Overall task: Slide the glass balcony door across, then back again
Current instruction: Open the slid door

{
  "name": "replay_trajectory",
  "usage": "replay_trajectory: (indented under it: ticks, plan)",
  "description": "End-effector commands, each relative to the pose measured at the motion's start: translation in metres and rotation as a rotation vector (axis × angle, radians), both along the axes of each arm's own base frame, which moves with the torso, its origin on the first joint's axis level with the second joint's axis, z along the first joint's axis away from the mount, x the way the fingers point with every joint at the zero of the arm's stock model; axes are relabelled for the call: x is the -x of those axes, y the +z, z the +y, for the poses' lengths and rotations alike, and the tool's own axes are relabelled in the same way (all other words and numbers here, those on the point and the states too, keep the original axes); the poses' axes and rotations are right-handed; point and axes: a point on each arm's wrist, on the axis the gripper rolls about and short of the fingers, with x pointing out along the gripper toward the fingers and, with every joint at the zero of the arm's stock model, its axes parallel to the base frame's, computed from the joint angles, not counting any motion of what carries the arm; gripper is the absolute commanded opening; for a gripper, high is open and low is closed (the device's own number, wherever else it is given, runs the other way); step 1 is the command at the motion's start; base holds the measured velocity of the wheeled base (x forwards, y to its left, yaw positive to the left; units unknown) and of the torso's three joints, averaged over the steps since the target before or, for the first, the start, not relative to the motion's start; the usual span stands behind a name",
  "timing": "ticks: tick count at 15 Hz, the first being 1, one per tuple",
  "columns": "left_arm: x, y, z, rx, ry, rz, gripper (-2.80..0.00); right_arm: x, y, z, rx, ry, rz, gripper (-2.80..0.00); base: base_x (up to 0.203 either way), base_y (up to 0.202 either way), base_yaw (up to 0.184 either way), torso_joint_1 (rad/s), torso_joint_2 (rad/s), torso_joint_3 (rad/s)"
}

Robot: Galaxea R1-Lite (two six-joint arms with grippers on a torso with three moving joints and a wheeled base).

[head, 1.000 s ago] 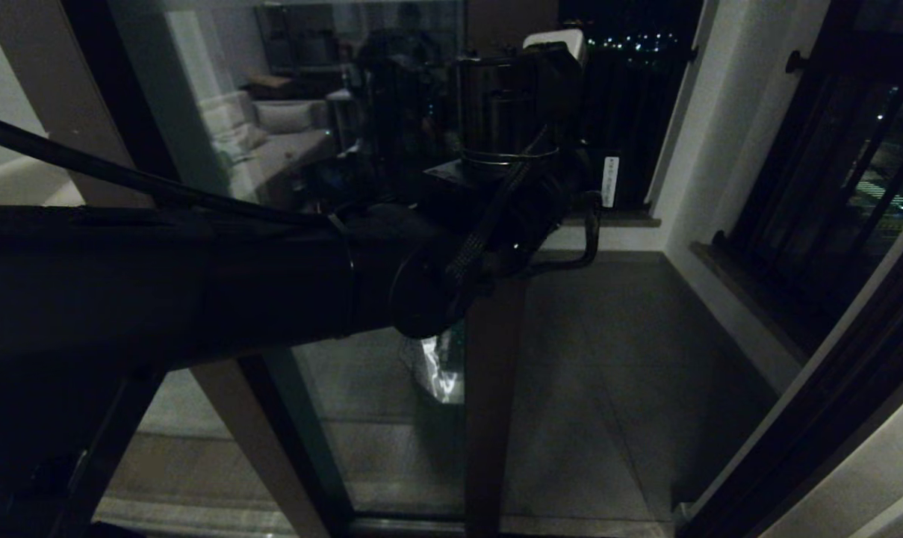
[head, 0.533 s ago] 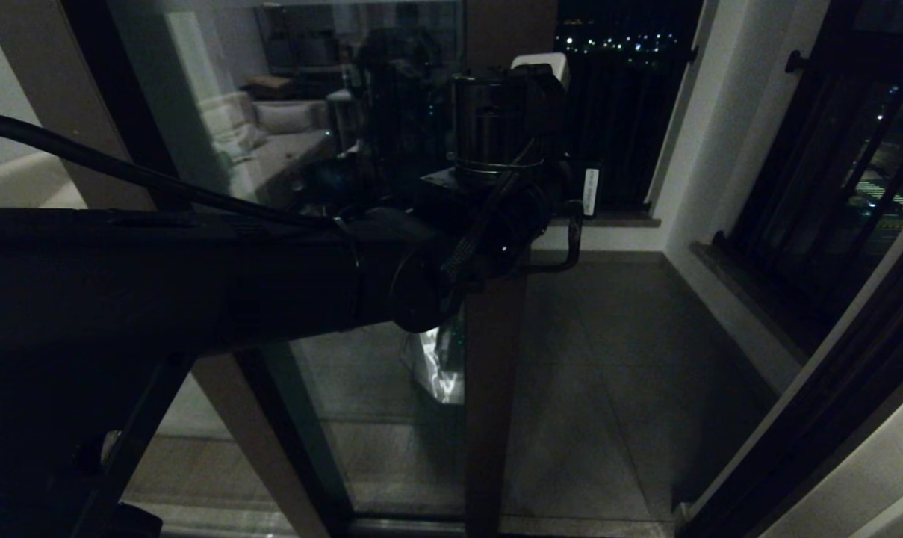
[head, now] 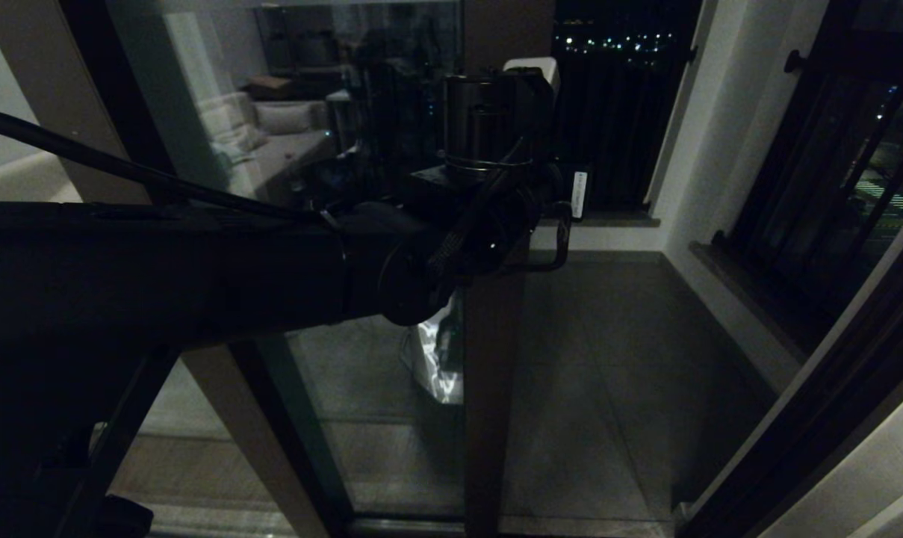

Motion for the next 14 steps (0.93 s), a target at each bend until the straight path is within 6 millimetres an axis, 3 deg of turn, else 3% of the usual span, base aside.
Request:
replay_trajectory:
  ticks: [1,14]
  plan:
    - [-0.001,0.002,0.005,0.002,0.015,-0.001,-2.8,0.0,0.0,0.0,0.001,0.0,0.002,-2.8,0.0,0.0,0.0,0.0,0.0,0.0]
    - [0.009,0.008,0.042,-0.025,0.06,0.027,-2.8,0.0,0.0,0.0,0.001,0.0,0.002,-2.8,0.0,0.0,0.0,0.0,0.0,0.0]
